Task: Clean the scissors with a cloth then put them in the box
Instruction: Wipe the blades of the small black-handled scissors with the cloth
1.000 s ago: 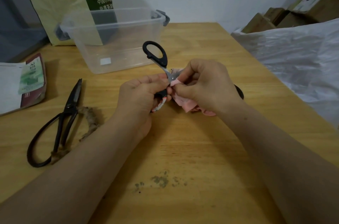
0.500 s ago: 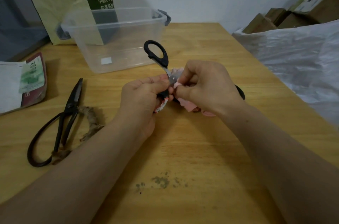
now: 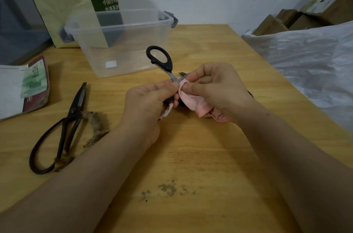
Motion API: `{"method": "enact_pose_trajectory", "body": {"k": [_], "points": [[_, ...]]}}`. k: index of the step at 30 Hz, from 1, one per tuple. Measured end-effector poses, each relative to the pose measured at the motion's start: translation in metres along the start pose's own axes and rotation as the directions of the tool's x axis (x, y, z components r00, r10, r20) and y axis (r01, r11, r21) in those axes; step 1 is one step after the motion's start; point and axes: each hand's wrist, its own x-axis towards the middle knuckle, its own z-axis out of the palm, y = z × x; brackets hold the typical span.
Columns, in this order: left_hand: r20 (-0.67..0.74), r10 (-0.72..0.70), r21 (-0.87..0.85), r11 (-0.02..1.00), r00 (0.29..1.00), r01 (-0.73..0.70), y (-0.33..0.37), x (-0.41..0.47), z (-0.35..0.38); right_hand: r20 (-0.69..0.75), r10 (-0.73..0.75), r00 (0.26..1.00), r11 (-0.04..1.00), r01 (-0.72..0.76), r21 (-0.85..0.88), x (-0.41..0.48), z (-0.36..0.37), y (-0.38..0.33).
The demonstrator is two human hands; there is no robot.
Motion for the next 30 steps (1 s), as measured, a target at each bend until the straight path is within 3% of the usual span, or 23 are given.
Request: {"method": "enact_pose_trajectory", "body": {"k": [3, 10, 15, 23, 30], "points": [[-0.013, -0.01, -0.016, 1.0, 1.0, 0.009, 0.002, 0.001, -0.001, 0.042, 0.024, 0.999, 0.998, -0.027, 0.059, 0.0, -0.005, -0.001], [-0.059, 0.007, -0.091, 0.996, 0.998, -0.012, 0.01, 0.006, -0.006, 0.059, 0.036, 0.998, 0.999, -0.034, -0.023, 0.001, -0.013, -0.001], [0.001, 0.008, -0.011, 1.0, 1.0, -0.008, 0.003, 0.0, 0.0, 0.097, 0.039, 0.995, 0.968, -0.062, 0.242, -0.001, -0.005, -0.004], [-0.063, 0.005, -0.083, 0.996, 0.998, -0.01, 0.013, 0.007, -0.009, 0.059, 0.025, 0.998, 0.999, -0.027, 0.039, 0.006, -0.012, 0.003], [-0.028, -0.01, -0.059, 0.998, 1.0, 0.008, 0.008, 0.006, -0.002, 0.075, 0.021, 0.997, 0.993, -0.03, 0.112, 0.006, -0.01, 0.002]]}}
